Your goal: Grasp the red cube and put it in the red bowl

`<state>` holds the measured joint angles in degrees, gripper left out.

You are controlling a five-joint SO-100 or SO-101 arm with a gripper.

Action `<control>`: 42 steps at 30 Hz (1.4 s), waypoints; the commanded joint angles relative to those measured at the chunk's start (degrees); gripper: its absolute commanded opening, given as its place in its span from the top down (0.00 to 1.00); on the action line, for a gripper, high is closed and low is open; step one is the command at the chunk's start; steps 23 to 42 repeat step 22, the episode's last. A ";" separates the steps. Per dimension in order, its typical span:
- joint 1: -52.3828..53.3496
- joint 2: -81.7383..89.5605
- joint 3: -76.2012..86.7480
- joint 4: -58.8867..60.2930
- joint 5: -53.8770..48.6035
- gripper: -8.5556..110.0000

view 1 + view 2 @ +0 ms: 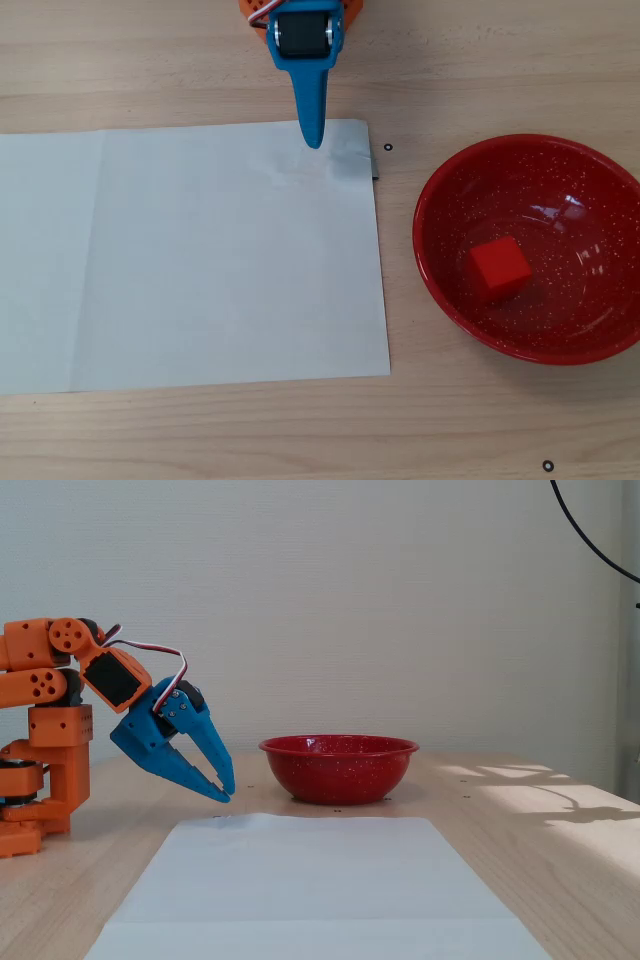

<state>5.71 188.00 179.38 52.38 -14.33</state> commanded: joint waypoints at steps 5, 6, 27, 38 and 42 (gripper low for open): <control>-0.35 0.70 0.53 0.18 -1.05 0.92; -0.35 0.70 0.53 0.18 -1.14 0.92; -0.44 0.62 0.53 0.35 -1.05 0.92; -0.44 0.62 0.53 0.35 -1.05 0.92; -0.44 0.62 0.53 0.35 -1.05 0.92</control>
